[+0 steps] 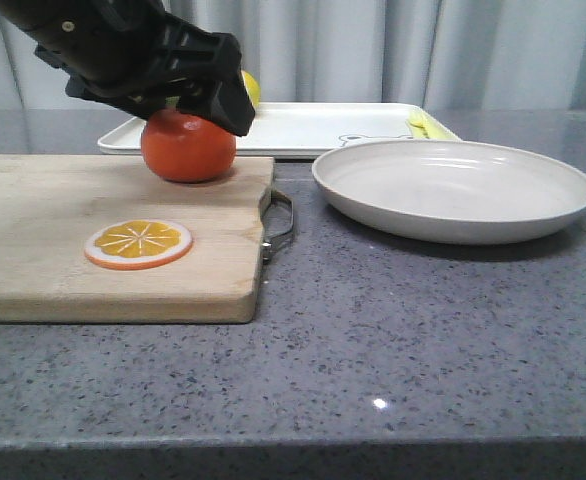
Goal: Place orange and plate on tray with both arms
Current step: 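Close the left gripper around the orange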
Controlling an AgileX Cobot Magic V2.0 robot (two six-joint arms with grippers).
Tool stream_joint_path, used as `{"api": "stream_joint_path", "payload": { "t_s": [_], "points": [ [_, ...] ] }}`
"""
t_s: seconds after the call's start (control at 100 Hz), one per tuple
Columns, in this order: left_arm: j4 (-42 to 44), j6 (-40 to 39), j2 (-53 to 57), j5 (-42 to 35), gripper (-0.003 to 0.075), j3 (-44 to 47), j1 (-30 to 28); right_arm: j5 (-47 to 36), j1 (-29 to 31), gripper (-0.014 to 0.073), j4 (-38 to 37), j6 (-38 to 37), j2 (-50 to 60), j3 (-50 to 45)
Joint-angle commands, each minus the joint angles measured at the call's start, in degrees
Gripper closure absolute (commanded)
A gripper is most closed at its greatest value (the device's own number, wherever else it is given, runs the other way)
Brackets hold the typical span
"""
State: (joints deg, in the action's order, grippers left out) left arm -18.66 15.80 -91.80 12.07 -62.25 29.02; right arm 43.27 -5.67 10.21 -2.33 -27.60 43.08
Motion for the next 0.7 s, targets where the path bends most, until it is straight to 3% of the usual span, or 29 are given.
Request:
{"api": "stream_joint_path", "payload": {
  "t_s": [0.0, 0.34, 0.69],
  "points": [
    [-0.8, -0.5, 1.5, -4.3, 0.01, -1.9, 0.0, -4.1, -0.1, 0.0127, 0.5, 0.6, -0.8, 1.9],
    [-0.8, -0.5, -0.5, -4.3, 0.0133, -1.9, 0.0, -4.0, -0.1, 0.0127, 0.5, 0.6, -0.8, 1.9],
    [-0.8, -0.5, -0.5, -4.3, 0.0511, -1.9, 0.0, -4.1, -0.1, 0.0127, 0.5, 0.6, -0.8, 1.9]
  ]
}}
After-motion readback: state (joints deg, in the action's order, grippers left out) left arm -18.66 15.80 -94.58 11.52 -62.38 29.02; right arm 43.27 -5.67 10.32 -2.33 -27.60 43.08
